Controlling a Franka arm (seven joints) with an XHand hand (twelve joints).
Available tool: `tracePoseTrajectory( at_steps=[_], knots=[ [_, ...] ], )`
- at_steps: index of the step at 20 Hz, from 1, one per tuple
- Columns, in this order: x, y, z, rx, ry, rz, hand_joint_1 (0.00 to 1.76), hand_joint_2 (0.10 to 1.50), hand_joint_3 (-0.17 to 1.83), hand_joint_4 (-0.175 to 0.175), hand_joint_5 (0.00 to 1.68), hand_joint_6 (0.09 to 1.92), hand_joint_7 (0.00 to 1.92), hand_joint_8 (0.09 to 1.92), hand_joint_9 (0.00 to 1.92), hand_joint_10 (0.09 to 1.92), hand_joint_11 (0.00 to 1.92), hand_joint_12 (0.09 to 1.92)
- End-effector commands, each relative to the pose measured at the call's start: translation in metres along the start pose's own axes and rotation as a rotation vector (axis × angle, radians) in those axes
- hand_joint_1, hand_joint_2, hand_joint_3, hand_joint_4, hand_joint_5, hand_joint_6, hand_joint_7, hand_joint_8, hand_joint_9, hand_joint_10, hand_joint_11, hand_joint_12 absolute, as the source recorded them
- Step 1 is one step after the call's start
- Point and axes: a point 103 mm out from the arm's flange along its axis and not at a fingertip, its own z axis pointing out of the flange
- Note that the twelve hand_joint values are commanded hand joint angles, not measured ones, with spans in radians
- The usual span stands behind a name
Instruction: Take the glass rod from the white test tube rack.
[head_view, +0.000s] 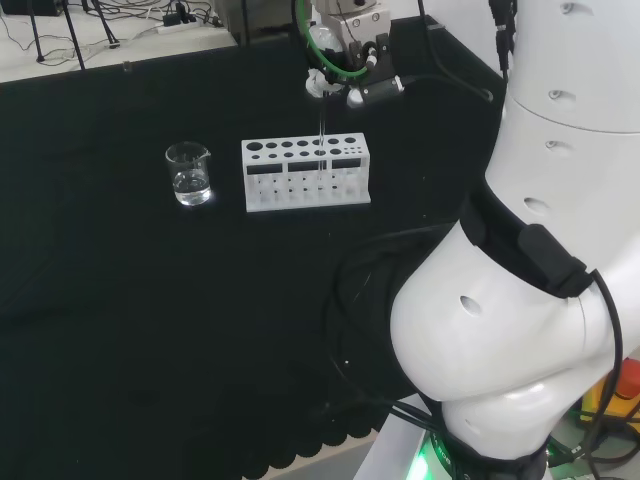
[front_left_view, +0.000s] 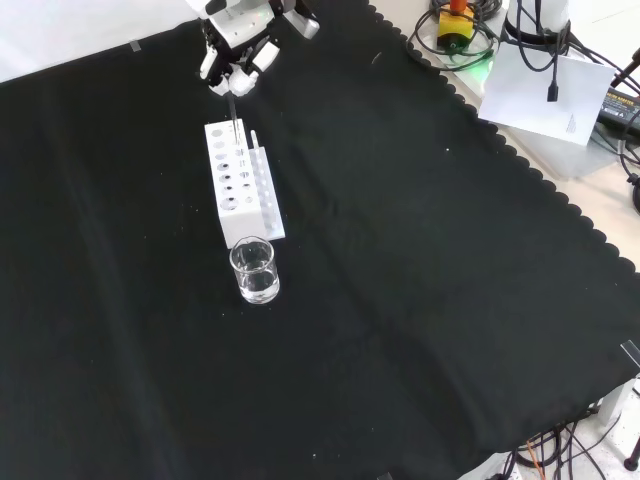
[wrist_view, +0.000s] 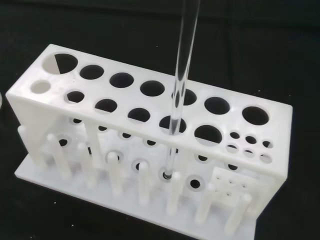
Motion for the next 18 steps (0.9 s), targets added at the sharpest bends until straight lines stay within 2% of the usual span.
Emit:
tracePoseTrajectory(
  at_steps=[1,4,6,15,18],
  knots=[
    [-0.002,0.003,0.000,-0.094,0.027,-0.012,1.21,1.18,-0.08,-0.175,0.89,1.13,1.13,1.08,1.67,0.96,1.79,0.68],
    [-0.001,0.001,-0.002,-0.157,0.038,-0.030,1.28,1.18,-0.16,-0.175,0.99,0.77,1.08,1.16,1.54,1.04,1.63,0.72],
    [0.002,0.000,-0.006,-0.189,0.049,-0.046,1.29,1.16,-0.17,-0.175,1.04,0.64,1.09,1.15,1.52,1.02,1.59,0.71],
    [0.003,-0.014,-0.050,-0.275,0.059,-0.044,1.30,1.12,-0.10,-0.175,1.08,0.56,1.10,1.14,1.54,0.94,1.61,0.66],
    [0.003,-0.024,-0.076,-0.300,0.072,-0.042,1.30,1.12,-0.10,-0.175,1.07,0.56,1.10,1.14,1.54,0.94,1.62,0.66]
  ],
)
